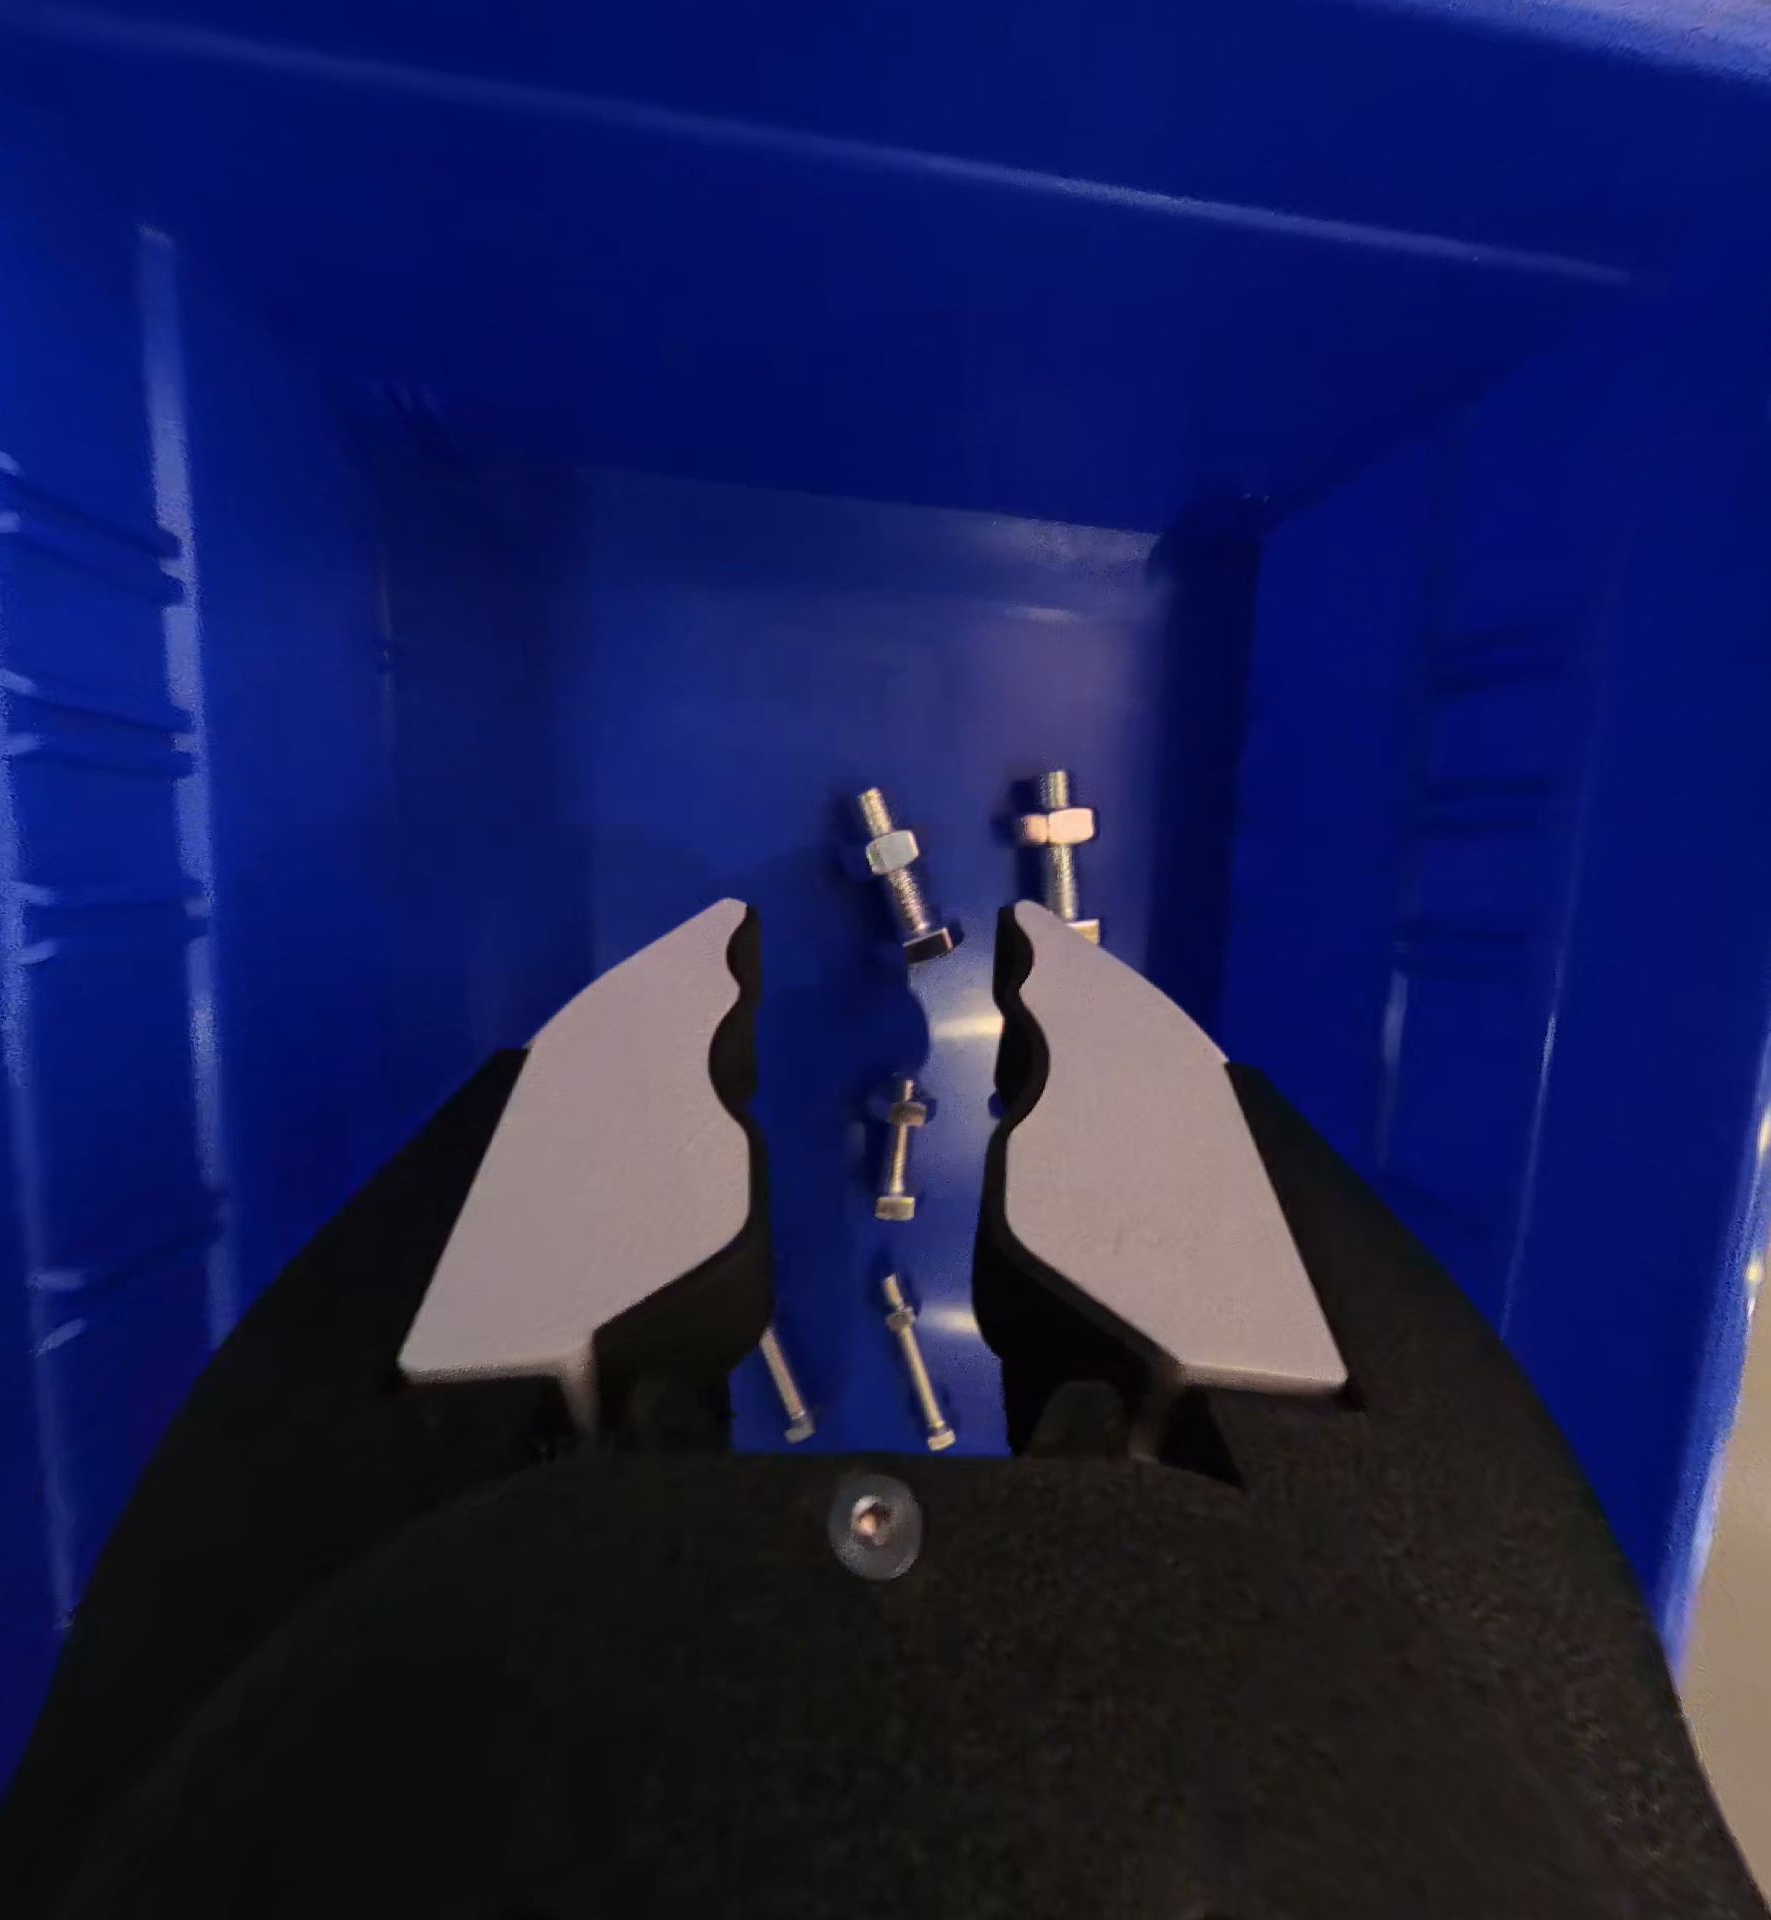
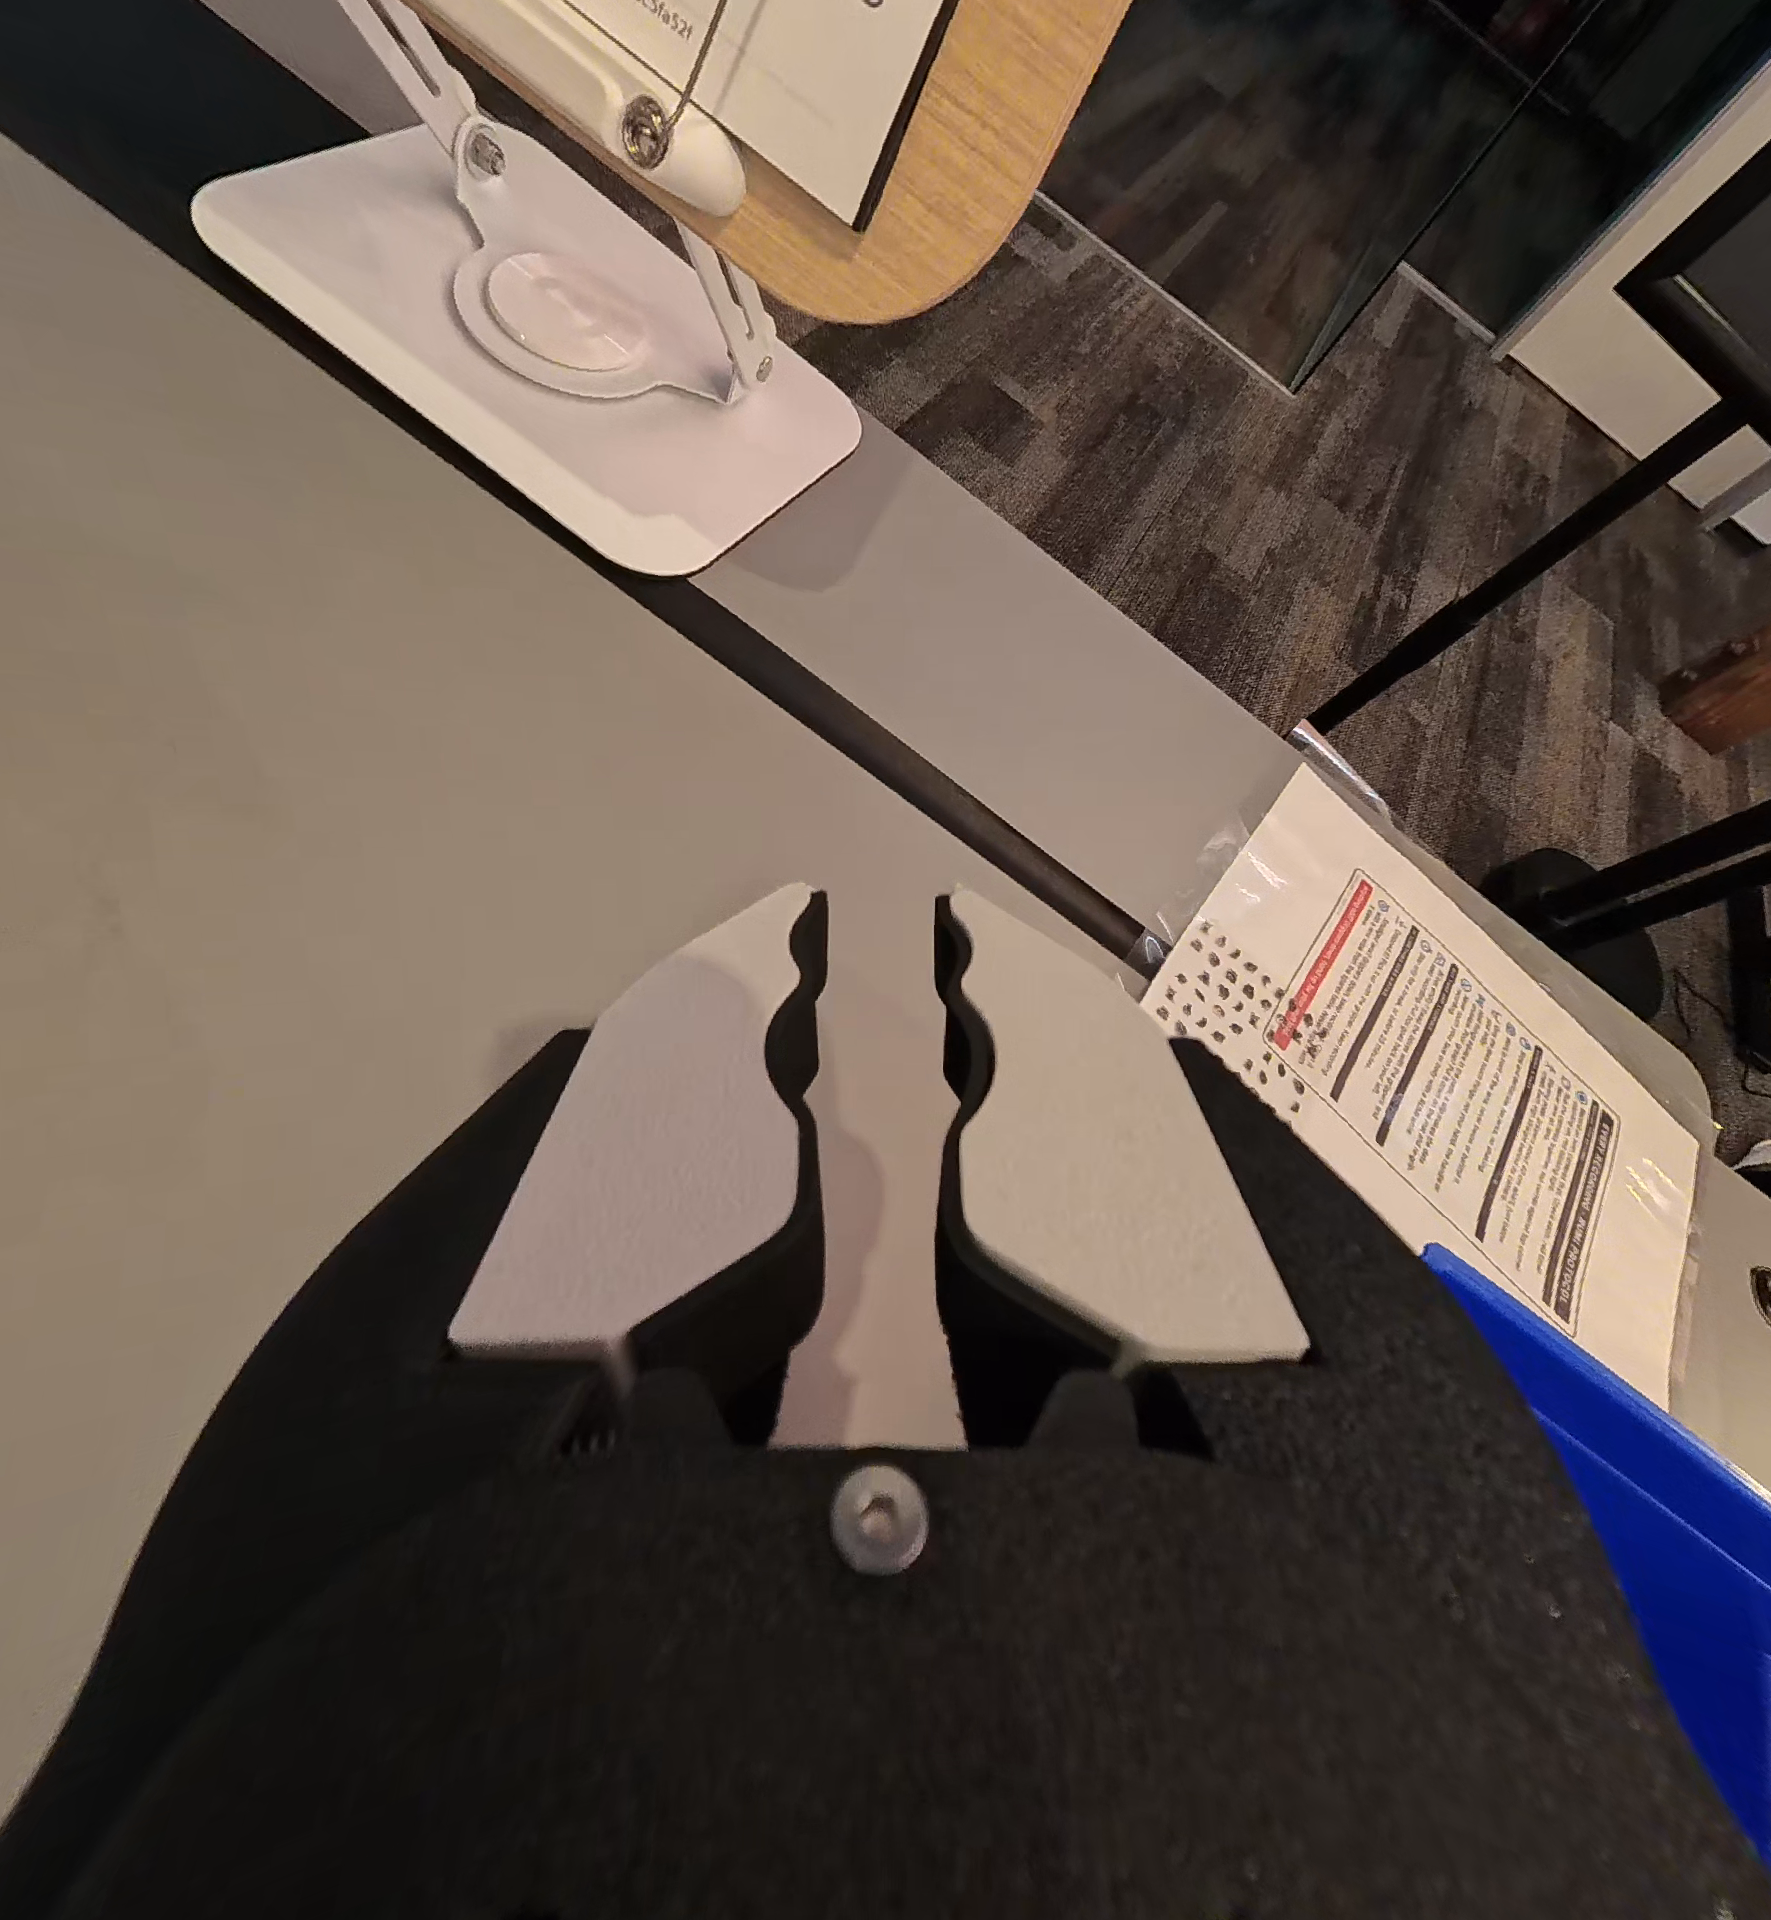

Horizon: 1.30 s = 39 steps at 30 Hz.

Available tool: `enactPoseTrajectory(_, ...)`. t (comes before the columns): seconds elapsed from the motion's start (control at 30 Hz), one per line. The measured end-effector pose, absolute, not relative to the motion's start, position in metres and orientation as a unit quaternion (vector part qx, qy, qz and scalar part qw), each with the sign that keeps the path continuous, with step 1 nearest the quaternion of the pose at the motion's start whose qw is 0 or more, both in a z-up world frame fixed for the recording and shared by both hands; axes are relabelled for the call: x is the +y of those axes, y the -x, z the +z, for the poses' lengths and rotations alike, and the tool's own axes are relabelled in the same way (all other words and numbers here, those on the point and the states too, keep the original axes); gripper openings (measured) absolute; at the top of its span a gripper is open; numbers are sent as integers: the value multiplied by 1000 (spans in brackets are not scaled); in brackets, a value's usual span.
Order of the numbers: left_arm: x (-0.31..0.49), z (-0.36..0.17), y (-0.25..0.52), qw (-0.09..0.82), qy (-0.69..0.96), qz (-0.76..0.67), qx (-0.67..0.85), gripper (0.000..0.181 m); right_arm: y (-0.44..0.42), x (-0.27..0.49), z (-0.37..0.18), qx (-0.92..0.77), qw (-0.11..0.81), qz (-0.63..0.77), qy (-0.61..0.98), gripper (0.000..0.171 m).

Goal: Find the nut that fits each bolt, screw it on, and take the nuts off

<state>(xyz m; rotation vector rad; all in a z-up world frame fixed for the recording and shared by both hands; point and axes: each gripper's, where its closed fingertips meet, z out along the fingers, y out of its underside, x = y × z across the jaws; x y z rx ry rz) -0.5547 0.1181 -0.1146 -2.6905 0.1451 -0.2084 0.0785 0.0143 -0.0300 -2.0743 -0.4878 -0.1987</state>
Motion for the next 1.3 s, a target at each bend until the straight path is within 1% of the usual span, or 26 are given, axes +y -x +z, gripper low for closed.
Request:
enactPoseTrajectory(0.07,122,-121,554,207,975,-78,37,43,-80,14,-32,-200,474,-84,853,19)
enactPoseTrajectory(0.23,124,-136,560,186,981,-34,44,43,-87,13,-38,-201,451,-114,862,19)
enactPoseTrajectory(0.37,123,-142,558,177,982,-21,53,44,-87,7,-50,-189,398,-117,890,16)
enactPoseTrajectory(0.5,124,-145,562,178,982,-2,63,44,-88,-2,-44,-175,363,-171,899,15)
enactPoseTrajectory(0.73,123,-145,567,185,982,-20,43,45,-49,-46,-22,-205,281,-207,915,19)
enactPoseTrajectory(0.9,123,-144,568,198,979,-36,25,44,-4,-71,-5,-264,278,-230,895,19)
enactPoseTrajectory(1.1,122,-143,568,195,980,-17,32,44,29,-94,14,-305,283,-254,873,19)
enactPoseTrajectory(1.3,124,-138,566,198,979,6,46,44,51,-107,22,-338,238,-284,865,18)
